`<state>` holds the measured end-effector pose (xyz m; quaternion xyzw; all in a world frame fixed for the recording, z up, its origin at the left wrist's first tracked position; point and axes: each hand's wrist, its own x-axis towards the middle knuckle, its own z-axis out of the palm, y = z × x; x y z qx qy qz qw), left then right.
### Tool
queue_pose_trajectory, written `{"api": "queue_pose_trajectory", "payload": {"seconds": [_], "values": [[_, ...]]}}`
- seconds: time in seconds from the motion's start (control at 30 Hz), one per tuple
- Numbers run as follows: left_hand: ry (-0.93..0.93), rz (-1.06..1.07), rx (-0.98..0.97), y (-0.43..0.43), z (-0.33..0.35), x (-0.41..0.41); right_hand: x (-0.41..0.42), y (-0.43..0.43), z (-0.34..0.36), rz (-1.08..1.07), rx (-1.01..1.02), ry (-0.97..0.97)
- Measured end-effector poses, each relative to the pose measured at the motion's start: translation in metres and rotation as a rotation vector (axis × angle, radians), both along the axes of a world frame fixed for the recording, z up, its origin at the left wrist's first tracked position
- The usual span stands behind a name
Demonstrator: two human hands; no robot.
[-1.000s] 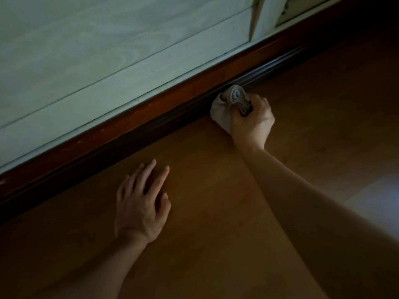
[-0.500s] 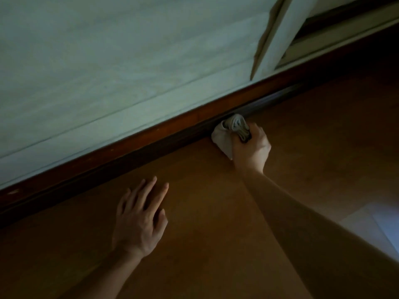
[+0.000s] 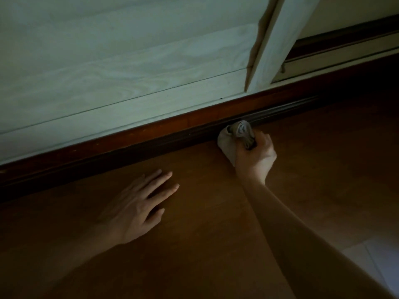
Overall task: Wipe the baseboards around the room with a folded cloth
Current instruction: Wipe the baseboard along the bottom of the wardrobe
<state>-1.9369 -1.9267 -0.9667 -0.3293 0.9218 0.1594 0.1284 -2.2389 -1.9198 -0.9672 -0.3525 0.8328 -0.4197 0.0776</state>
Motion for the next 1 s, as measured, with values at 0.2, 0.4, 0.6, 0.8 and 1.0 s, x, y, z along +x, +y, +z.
{"api": "queue_pose_trajectory", "payload": {"seconds": [0.2, 0.4, 0.6, 0.8, 1.0], "values": [[-0.096, 0.178, -0.035, 0.022, -0.002, -0.039, -0.006, 0.002, -0.007, 0.096, -0.047, 0.013], [-0.160, 0.527, -0.129, 0.071, -0.010, -0.095, 0.001, 0.005, 0.002, 0.154, -0.026, -0.017], [-0.062, 0.624, -0.230, 0.077, -0.021, -0.107, 0.008, 0.008, 0.009, 0.207, -0.091, -0.055], [-0.035, 0.648, -0.247, 0.077, -0.025, -0.106, -0.032, 0.006, 0.002, 0.224, -0.094, 0.035], [-0.006, 0.648, -0.267, 0.079, -0.026, -0.107, -0.070, 0.007, -0.003, 0.098, -0.076, 0.064]]}}
